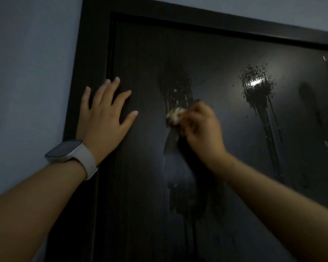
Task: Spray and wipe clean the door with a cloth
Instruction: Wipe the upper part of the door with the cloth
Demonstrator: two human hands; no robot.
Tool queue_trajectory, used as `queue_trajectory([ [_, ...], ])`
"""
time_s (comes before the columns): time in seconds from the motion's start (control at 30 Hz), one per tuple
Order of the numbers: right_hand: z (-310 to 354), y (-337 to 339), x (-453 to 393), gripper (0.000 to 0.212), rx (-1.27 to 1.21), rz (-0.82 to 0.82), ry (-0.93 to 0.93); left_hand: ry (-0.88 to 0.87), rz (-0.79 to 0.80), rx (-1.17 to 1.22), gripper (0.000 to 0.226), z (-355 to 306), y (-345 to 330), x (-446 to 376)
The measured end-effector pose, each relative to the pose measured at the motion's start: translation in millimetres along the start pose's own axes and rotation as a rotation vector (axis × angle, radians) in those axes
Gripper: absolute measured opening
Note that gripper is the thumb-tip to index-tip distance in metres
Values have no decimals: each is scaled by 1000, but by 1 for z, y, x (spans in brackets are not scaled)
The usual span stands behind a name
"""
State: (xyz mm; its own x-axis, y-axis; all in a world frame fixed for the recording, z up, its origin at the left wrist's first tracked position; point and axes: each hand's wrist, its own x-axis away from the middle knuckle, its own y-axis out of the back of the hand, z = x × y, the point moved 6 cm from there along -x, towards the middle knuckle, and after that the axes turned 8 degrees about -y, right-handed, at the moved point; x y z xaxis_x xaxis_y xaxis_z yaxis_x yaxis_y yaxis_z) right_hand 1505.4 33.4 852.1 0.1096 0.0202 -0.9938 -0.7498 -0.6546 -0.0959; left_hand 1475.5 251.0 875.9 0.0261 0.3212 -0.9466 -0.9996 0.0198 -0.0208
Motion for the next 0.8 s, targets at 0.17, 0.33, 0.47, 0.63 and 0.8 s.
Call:
queue_trajectory([
  [0.17,7,3,45,20,-42,187,289,53,-15,-49,68,7,-4,-3],
  [0.33,-48,16,-52,12,97,-78,-73,42,-51,-46,65,7,-6,-2],
  [0.47,4,-5,-33,22,34,-59,27,44,-29,-31,65,7,-4,-1],
  [0.63,14,0,9,22,28,166,283,43,-31,-16,64,8,-2,-2],
  [0.8,-53,21,-79,15,129,-118,-147,49,-54,-18,69,7,-3,-1],
])
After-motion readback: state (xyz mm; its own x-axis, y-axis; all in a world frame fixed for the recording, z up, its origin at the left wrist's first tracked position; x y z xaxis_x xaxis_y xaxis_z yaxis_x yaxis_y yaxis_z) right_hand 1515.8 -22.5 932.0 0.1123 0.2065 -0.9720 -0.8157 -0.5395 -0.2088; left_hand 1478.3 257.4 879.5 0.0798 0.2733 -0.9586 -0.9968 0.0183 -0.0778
